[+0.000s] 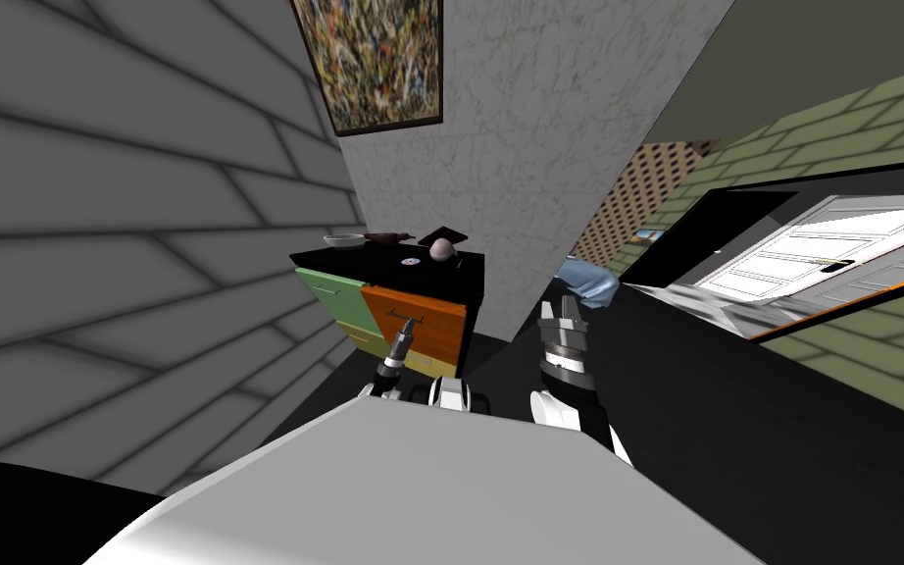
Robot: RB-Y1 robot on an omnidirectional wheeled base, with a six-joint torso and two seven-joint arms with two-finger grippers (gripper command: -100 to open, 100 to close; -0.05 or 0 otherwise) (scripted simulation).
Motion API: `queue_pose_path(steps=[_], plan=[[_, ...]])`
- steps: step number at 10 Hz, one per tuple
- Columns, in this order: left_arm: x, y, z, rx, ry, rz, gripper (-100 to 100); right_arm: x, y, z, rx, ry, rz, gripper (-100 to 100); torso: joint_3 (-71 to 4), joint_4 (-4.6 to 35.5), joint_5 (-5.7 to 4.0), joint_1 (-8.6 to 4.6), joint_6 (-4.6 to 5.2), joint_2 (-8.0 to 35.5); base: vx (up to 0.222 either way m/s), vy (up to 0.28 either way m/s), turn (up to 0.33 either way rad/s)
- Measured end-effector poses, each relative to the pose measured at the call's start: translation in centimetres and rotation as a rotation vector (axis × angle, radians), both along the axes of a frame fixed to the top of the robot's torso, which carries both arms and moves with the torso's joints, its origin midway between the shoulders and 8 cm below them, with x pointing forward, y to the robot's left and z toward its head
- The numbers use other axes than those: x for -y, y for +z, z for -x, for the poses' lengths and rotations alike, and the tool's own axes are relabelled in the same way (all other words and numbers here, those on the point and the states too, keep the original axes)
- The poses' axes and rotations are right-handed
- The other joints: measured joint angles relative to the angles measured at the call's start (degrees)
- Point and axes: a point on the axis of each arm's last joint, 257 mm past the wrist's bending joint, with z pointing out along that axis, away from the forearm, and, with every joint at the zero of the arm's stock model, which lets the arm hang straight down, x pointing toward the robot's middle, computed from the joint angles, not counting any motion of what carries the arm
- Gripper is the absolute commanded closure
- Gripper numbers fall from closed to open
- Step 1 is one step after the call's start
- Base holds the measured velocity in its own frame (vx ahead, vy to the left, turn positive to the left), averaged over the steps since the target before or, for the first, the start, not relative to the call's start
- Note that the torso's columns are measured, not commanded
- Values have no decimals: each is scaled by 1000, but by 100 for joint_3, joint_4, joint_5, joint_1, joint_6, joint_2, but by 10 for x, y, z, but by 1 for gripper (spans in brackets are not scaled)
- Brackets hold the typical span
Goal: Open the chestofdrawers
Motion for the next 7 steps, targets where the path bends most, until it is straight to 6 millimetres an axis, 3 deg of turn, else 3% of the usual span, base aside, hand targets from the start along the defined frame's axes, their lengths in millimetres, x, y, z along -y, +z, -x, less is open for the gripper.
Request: queue_pose_path(steps=[3, 5, 7], plan=[[-3, 3, -8, -22, -2, -8, 100, 0, 0, 0, 0, 0, 0, 0, 4, 19, -8, -8, 0, 11, -157, 6, 19], [-4, 2, -10, -41, -4, -11, 100, 0, 0, 0, 0, 0, 0, 0, -10, 22, -12, -12, 1, -12, -57, -32, 27], [-17, -3, -11, -31, -30, -6, 100, 0, 0, 0, 0, 0, 0, 0, -18, -13, 1, -24, 14, -34, -53, -125, 84]])
